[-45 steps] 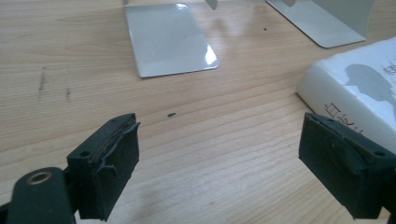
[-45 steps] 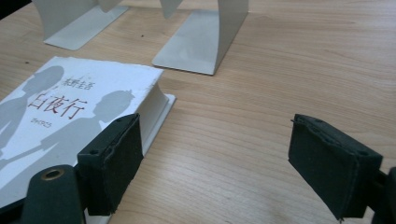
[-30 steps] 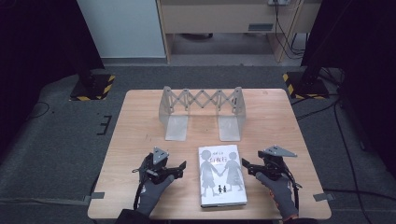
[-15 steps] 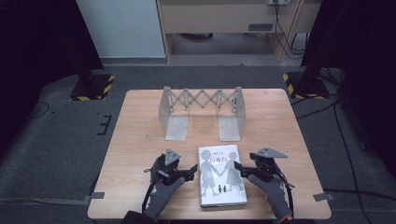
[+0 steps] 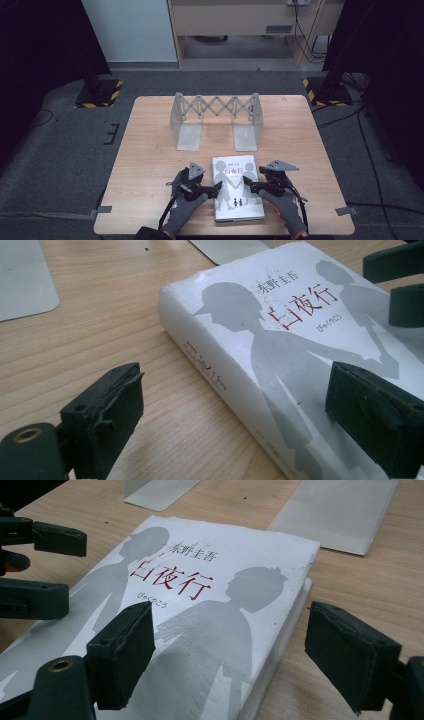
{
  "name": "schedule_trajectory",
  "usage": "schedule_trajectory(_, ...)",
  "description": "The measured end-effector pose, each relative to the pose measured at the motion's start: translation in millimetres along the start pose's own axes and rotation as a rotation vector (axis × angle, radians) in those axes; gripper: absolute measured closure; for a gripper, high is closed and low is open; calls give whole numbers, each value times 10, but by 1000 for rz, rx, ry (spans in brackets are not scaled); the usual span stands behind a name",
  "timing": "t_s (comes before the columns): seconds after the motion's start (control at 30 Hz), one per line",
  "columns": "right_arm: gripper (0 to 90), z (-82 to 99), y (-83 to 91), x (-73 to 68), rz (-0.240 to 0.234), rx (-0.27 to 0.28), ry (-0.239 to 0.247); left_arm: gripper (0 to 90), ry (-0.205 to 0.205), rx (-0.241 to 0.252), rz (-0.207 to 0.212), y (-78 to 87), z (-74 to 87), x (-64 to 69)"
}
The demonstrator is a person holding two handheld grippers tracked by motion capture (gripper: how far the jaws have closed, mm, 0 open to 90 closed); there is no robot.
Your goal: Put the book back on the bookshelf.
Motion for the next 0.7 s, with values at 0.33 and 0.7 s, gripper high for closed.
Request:
schedule_trajectory(0.33,195,50,-86,-22,-20,-10,-24,52,-14,4,9,-35,6,8)
schedule_trajectory(0.7,188,67,-140,-7,-34,-1,-66,30,-4,17,38,-72,21,-2)
Point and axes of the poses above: each handheld gripper's, and its own axes: y roughly backward along the jaws, z roughly out of its underside, x roughly to its right, the point moved 4 cm from there along -y, roughly forward along the jaws, and after that the axes turned 11 degrees about x, right-handed, at the moved point
